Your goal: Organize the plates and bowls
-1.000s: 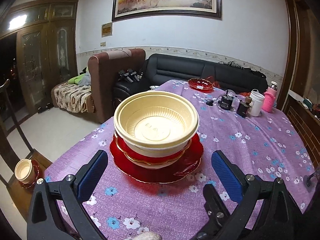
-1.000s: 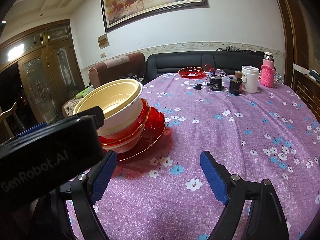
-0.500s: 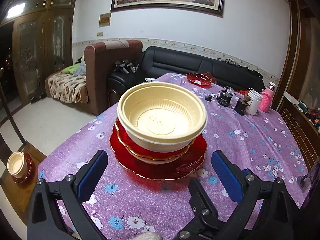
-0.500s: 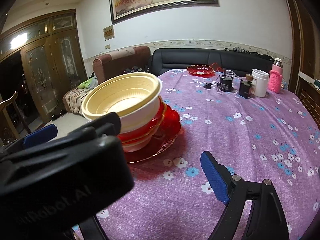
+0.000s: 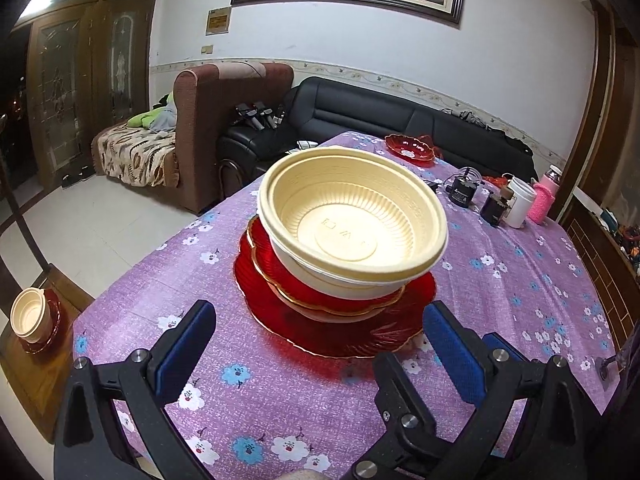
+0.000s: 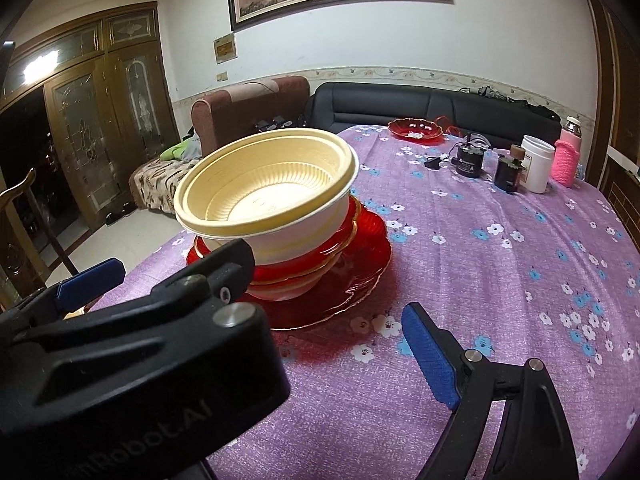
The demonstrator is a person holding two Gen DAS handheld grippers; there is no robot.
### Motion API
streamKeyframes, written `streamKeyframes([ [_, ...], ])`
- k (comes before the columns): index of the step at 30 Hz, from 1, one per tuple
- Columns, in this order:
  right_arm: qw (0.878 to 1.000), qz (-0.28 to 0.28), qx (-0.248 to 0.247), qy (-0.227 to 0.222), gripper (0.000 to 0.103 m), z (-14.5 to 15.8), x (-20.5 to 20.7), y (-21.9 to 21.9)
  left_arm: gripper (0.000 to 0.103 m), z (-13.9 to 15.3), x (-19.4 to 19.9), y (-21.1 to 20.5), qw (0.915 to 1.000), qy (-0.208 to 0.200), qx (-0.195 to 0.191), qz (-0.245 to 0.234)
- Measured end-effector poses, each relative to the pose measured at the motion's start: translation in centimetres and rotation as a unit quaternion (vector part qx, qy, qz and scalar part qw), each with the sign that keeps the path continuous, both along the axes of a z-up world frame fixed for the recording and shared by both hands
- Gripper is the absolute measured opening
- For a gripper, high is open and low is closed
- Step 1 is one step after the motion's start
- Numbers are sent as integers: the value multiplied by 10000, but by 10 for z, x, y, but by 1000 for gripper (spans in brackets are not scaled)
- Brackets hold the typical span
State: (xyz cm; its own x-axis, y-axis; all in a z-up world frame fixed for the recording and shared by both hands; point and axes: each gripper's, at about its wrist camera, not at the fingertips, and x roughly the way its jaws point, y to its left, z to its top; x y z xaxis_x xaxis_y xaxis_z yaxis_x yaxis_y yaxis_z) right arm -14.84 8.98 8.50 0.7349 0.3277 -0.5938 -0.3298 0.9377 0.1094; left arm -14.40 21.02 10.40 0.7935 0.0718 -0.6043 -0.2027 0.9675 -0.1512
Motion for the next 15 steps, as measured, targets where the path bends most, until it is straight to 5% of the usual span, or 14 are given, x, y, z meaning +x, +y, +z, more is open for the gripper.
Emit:
streamKeyframes([
  [15,9991,9,341,239,90,-2,7,-12,103,12,3,-4,9999,-35,159,-57],
])
